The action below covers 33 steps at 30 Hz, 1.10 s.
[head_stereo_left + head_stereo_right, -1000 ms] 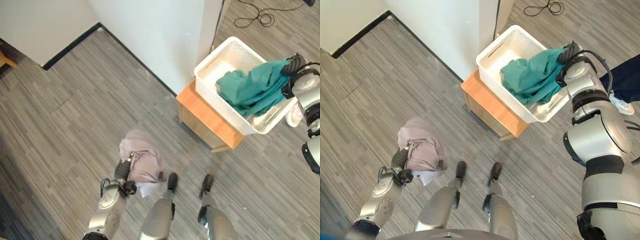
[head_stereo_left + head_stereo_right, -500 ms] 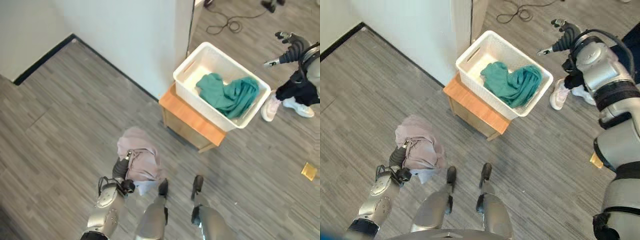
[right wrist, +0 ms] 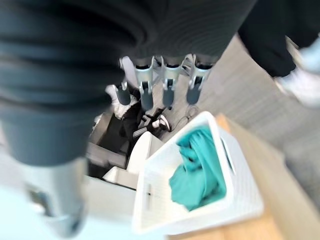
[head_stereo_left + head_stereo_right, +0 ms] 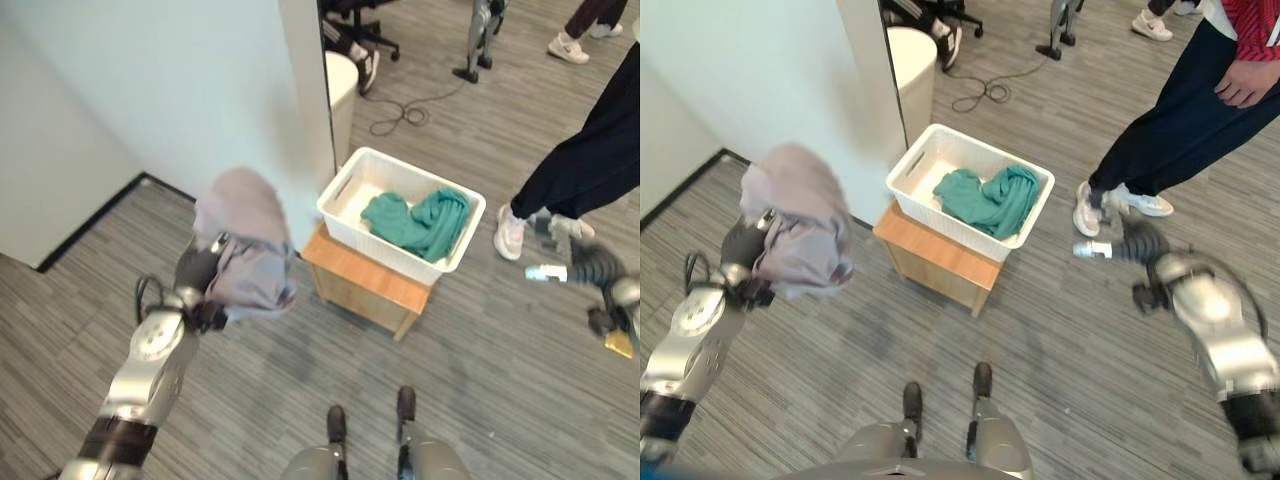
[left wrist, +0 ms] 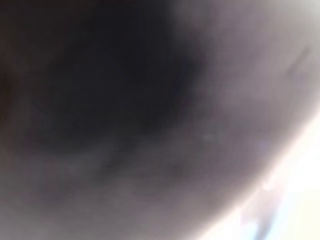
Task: Pick up bed clothes into laundry basket.
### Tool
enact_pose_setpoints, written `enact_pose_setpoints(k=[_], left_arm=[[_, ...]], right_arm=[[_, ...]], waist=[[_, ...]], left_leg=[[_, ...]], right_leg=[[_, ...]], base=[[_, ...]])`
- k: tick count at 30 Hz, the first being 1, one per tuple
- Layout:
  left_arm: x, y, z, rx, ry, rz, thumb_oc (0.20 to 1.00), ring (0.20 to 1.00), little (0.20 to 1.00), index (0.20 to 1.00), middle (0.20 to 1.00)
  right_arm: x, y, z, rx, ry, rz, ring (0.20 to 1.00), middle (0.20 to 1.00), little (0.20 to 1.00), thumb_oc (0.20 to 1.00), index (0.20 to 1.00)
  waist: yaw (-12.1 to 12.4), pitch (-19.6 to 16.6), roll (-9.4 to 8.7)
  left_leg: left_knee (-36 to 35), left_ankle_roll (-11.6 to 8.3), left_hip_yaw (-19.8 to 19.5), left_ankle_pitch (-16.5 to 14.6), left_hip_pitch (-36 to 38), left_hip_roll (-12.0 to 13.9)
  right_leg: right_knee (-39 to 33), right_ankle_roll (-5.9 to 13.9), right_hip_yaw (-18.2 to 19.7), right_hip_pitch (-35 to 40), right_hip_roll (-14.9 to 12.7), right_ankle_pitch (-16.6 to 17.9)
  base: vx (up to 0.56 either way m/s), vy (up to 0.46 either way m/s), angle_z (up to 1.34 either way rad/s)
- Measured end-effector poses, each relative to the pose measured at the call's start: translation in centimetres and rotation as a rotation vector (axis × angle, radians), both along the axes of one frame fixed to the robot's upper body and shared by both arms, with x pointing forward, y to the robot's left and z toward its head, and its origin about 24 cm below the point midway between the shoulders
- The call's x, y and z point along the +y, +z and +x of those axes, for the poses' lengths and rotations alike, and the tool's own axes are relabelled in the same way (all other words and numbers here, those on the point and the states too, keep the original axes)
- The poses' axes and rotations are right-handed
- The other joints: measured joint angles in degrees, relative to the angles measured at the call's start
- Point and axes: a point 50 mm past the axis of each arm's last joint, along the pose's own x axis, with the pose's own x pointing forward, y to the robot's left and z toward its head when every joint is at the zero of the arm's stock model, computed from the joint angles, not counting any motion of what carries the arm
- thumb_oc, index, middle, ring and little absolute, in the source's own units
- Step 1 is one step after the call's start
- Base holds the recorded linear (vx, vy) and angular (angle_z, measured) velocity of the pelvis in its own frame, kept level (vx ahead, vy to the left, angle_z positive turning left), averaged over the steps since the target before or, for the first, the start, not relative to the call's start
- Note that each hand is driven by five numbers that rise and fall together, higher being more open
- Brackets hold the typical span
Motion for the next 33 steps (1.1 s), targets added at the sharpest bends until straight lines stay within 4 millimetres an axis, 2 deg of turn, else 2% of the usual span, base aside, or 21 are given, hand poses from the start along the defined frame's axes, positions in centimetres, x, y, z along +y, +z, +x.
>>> enact_pose_setpoints(k=[3, 4, 6, 10, 11, 12, 14, 16, 17, 19, 20, 23, 26, 31, 33], left_arm=[[-2.9, 3.2, 2.0, -0.092, -0.092, 0.064, 0.200, 0.200, 0.200, 0.200, 0.200], [-3.6, 3.7, 2.4, -0.107, -0.114, 0.080, 0.200, 0.200, 0.200, 0.200, 0.200], [-5.0, 4.3, 3.9, -0.096, -0.144, 0.134, 0.200, 0.200, 0.200, 0.200, 0.200], [-5.9, 4.3, 5.5, -0.070, -0.124, 0.172, 0.200, 0.200, 0.200, 0.200, 0.200], [-6.6, 4.2, 6.7, -0.039, -0.126, 0.227, 0.200, 0.200, 0.200, 0.200, 0.200], [-6.2, 4.5, 7.8, -0.005, -0.091, 0.277, 0.200, 0.200, 0.200, 0.200, 0.200], [-5.8, 4.8, 8.5, 0.008, -0.055, 0.304, 0.200, 0.200, 0.200, 0.200, 0.200], [-3.8, 5.4, 9.5, 0.038, 0.046, 0.330, 0.200, 0.200, 0.200, 0.200, 0.200], [-3.6, 5.4, 9.6, 0.043, 0.058, 0.333, 0.200, 0.200, 0.200, 0.200, 0.200], [-1.1, 6.3, 10.5, 0.081, 0.173, 0.351, 0.200, 0.200, 0.200, 0.200, 0.200], [-0.5, 6.5, 10.5, 0.089, 0.201, 0.351, 0.200, 0.200, 0.200, 0.200, 0.200], [0.9, 6.5, 10.6, 0.118, 0.264, 0.347, 0.200, 0.200, 0.200, 0.200, 0.200], [2.8, 7.8, 10.5, 0.116, 0.342, 0.343, 0.200, 0.200, 0.200, 0.200, 0.200], [2.6, 11.3, 10.7, 0.038, 0.362, 0.331, 0.200, 0.200, 0.200, 0.200, 0.200], [2.0, 14.1, 10.7, -0.038, 0.366, 0.320, 0.200, 0.200, 0.200, 0.200, 0.200]], right_arm=[[0.7, -4.6, -2.5, 0.152, -0.064, 0.119, 1.000, 1.000, 1.000, 1.000, 1.000], [1.0, -5.7, -3.3, 0.194, -0.072, 0.144, 1.000, 1.000, 1.000, 1.000, 1.000], [2.1, -8.0, -4.3, 0.272, -0.097, 0.213, 1.000, 1.000, 1.000, 1.000, 1.000], [4.6, -9.9, -5.6, 0.361, -0.023, 0.286, 1.000, 1.000, 1.000, 1.000, 1.000], [4.9, -10.3, -6.1, 0.386, -0.018, 0.294, 1.000, 1.000, 1.000, 1.000, 1.000], [6.0, -10.7, -6.3, 0.419, 0.045, 0.302, 1.000, 1.000, 1.000, 1.000, 1.000], [6.8, -10.6, -6.5, 0.426, 0.089, 0.311, 1.000, 1.000, 1.000, 1.000, 1.000], [7.2, -10.6, -6.7, 0.444, 0.123, 0.313, 1.000, 1.000, 1.000, 1.000, 1.000], [7.2, -10.7, -6.7, 0.447, 0.123, 0.313, 1.000, 1.000, 1.000, 1.000, 1.000], [7.4, -10.9, -7.0, 0.463, 0.138, 0.317, 1.000, 1.000, 1.000, 1.000, 1.000], [7.5, -10.9, -7.0, 0.463, 0.143, 0.318, 1.000, 1.000, 1.000, 1.000, 1.000], [8.0, -11.4, -7.6, 0.495, 0.158, 0.327, 1.000, 1.000, 1.000, 1.000, 1.000], [8.7, -11.6, -7.4, 0.500, 0.185, 0.331, 1.000, 1.000, 1.000, 1.000, 1.000], [8.8, -11.7, -7.4, 0.501, 0.182, 0.332, 1.000, 1.000, 1.000, 1.000, 1.000], [8.8, -11.5, -7.2, 0.485, 0.177, 0.331, 1.000, 1.000, 1.000, 1.000, 1.000]], waist=[[-2.6, -1.6, -0.03], [-3.8, -2.0, -0.13], [-4.3, -3.3, -0.39], [-7.2, -4.9, -0.44], [-7.0, -5.5, -0.72], [-7.7, -6.1, -1.40], [-7.7, -6.5, -1.61], [-9.5, -7.0, -2.32], [-9.6, -7.0, -2.36], [-10.2, -7.2, -3.10], [-10.4, -7.2, -3.17], [-11.3, -7.0, -3.51], [-11.9, -5.7, -4.52], [-12.4, -3.0, -5.26], [-13.0, -1.0, -5.01]], left_leg=[[-0.3, -0.09, 0.3, -0.1, 0.2, 0.1], [-0.3, -0.09, 0.7, -0.2, 0.4, 0.2], [-0.3, -0.08, 0.7, -0.1, 0.4, 0.4], [-0.1, -0.19, 2.0, -0.1, -0.2, 0.5], [-0.1, 0.10, 1.9, 0.2, -0.6, 0.4], [0.0, 0.19, 2.2, 0.3, -1.2, 0.5], [0.0, 0.34, 2.8, 0.4, -1.8, 0.4], [0.0, 0.38, 4.0, 0.4, -3.2, 0.3], [0.0, 0.38, 4.1, 0.4, -3.4, 0.3], [0.0, 0.50, 5.2, 0.5, -5.3, 0.2], [0.0, 0.55, 5.5, 0.5, -5.7, 0.2], [0.0, 0.35, 6.3, 0.3, -7.0, 0.0], [0.0, 0.36, 7.5, 0.3, -8.7, -0.1], [0.0, 0.50, 8.0, 0.5, -10.9, -0.4], [0.0, 0.78, 8.0, 0.7, -12.7, -0.7]], right_leg=[[-0.1, 0.01, 0.4, -0.1, 0.1, -0.4], [-0.3, -0.08, 0.7, -0.2, 0.2, -0.6], [-0.3, -0.12, 0.6, -0.2, 0.4, -0.9], [-0.3, -0.05, 1.2, -1.3, 0.4, -0.8], [-0.3, -0.08, 1.0, -1.7, 0.4, -0.8], [-0.3, 0.05, 1.2, -2.6, 0.5, -0.6], [-0.3, -0.04, 1.5, -3.4, 0.4, -0.6], [-0.2, 0.19, 1.9, -5.0, 0.1, -0.4], [-0.2, 0.19, 1.9, -5.3, 0.1, -0.4], [-0.1, 0.59, 3.0, -7.7, 0.2, 0.1], [0.0, 0.90, 3.1, -8.3, 0.2, 0.5], [0.0, -0.63, 3.8, -10.0, 0.4, 2.3], [0.0, -0.88, 5.1, -12.2, 0.5, 3.3], [0.0, 0.33, 5.5, -14.5, 0.0, 2.6], [0.0, 0.38, 5.6, -16.3, -0.1, 2.8]], base=[[0.07, -0.013, -0.14], [0.05, 0.002, -0.08], [0.03, 0.007, -0.10], [-0.01, -0.002, -0.11], [0.00, 0.000, 0.00], [-0.03, 0.016, -0.07], [-0.03, 0.016, -0.20], [-0.06, 0.034, -0.23], [-0.04, 0.024, -0.15], [-0.02, 0.025, -0.22], [-0.03, 0.029, -0.23], [-0.04, 0.035, -0.13], [0.01, 0.027, -0.18], [-0.02, 0.015, -0.04], [-0.07, 0.007, 0.03]])
